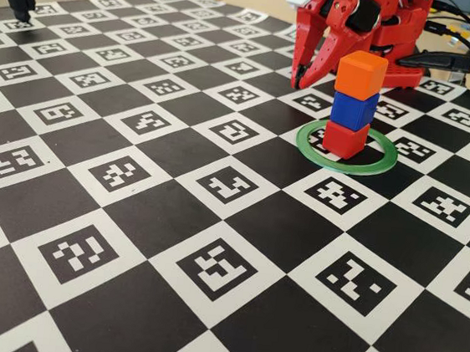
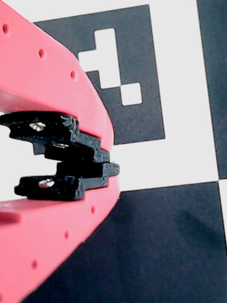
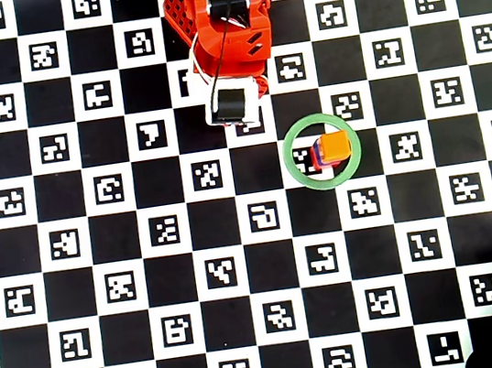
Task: Grab the red cube then put it in the green circle then put the blue cube on top and finally the orange cube on top
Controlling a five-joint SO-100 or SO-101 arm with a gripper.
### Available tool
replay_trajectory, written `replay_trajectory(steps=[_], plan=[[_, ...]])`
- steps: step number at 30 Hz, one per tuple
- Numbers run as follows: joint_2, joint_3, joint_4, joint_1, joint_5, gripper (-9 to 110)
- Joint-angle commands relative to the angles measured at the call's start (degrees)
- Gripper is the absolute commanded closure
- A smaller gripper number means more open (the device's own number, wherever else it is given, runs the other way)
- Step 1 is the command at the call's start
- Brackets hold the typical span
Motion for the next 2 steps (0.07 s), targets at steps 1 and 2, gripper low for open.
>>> replay_trajectory(steps=[1,2], plan=[[3.0,2.9,3.1,-0.4,-0.2,107],[3.0,2.9,3.1,-0.4,-0.2,107]])
